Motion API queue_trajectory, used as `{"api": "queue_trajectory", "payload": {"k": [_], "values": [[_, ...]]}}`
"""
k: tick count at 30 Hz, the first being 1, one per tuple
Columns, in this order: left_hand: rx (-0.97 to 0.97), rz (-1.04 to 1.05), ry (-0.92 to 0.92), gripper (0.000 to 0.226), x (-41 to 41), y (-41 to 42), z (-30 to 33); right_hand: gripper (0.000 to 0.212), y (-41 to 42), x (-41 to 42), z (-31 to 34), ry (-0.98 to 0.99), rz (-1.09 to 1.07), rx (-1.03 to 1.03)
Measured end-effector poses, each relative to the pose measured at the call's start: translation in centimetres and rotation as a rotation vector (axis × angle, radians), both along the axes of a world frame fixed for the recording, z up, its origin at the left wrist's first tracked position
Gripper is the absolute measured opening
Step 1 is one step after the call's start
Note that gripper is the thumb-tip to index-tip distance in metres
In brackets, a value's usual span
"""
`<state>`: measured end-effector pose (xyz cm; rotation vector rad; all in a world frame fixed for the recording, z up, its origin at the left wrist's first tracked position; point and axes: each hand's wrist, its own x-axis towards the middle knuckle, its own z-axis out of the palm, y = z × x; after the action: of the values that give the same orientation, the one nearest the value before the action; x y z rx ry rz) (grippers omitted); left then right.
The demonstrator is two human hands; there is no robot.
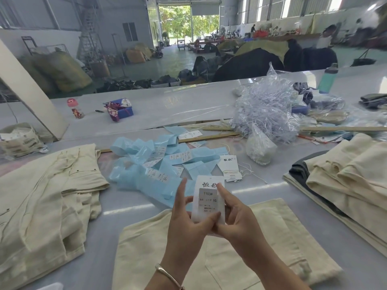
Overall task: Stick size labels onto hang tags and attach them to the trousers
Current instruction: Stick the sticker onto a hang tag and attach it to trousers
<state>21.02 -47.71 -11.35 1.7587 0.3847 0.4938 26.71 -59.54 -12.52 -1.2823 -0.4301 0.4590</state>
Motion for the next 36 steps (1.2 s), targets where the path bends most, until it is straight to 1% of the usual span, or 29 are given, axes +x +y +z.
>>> {"api": "queue_trajectory", "payload": {"k": [1, 2, 3, 5, 6, 8, 10, 12, 13, 16, 17, 21, 24, 26, 28, 29, 34, 36], "values": [[-0.038, -0.016, 0.003, 0.102, 0.0, 0.3, 0.1, 0.085, 0.0, 0.0, 0.0, 0.003, -0.004, -0.005], [-0.078, -0.029, -0.003, 0.108, 0.0, 0.5, 0.2, 0.086, -0.1, 0.0, -0.1, 0.004, -0.016, -0.018], [-0.129, -0.049, -0.017, 0.11, 0.1, 0.6, 0.2, 0.088, -0.2, 0.0, -0.2, 0.001, -0.037, -0.035], [-0.259, -0.096, -0.056, 0.104, 0.1, 0.4, 0.3, 0.09, -0.3, 0.1, -0.3, 0.033, -0.078, -0.031], [-0.308, -0.106, -0.069, 0.101, 0.0, 0.2, 0.2, 0.088, -0.4, 0.3, -0.3, 0.074, -0.084, 0.005], [-0.364, -0.112, -0.083, 0.095, 0.1, 0.0, 0.1, 0.072, -0.6, 0.5, -0.1, 0.147, -0.058, 0.102], [-0.385, -0.128, -0.088, 0.092, 0.3, 0.0, 0.0, 0.053, -0.8, 0.9, 0.3, 0.188, -0.04, 0.15], [-0.37, -0.143, -0.084, 0.09, 0.3, -0.1, 0.0, 0.042, -0.8, 1.2, 0.6, 0.252, -0.062, 0.156], [-0.353, -0.154, -0.08, 0.089, 0.3, -0.1, -0.1, 0.042, -0.7, 1.4, 0.7, 0.286, -0.097, 0.149], [-0.323, -0.177, -0.066, 0.085, 0.3, -0.4, -0.6, 0.051, -0.5, 2.0, 1.0, 0.383, -0.258, 0.142], [-0.324, -0.179, -0.059, 0.084, 0.5, -0.4, -0.8, 0.05, -0.5, 2.3, 1.1, 0.403, -0.309, 0.144], [-0.36, -0.191, -0.016, 0.076, 1.1, -1.0, -1.1, 0.03, -0.8, 3.0, 1.3, 0.386, -0.471, 0.152], [-0.418, -0.214, 0.042, 0.058, 1.8, -1.4, -1.1, 0.022, -1.1, 3.0, 1.0, 0.357, -0.511, 0.125], [-0.451, -0.239, 0.05, 0.042, 2.5, -1.7, -1.1, 0.017, -1.4, 2.9, 0.7, 0.327, -0.517, 0.082], [-0.465, -0.246, 0.052, 0.033, 3.2, -2.0, -1.5, 0.013, -1.6, 2.9, 0.2, 0.303, -0.514, 0.043], [-0.479, -0.244, 0.062, 0.031, 3.5, -2.1, -1.9, 0.011, -1.8, 2.9, -0.1, 0.305, -0.513, 0.036], [-0.56, -0.242, 0.173, 0.04, 5.1, -3.4, -4.5, 0.007, -3.7, 4.2, -2.1, 0.397, -0.511, 0.02], [-0.546, -0.178, 0.209, 0.038, 6.0, -4.3, -5.3, 0.007, -4.5, 5.4, -3.2, 0.38, -0.544, -0.022]]}}
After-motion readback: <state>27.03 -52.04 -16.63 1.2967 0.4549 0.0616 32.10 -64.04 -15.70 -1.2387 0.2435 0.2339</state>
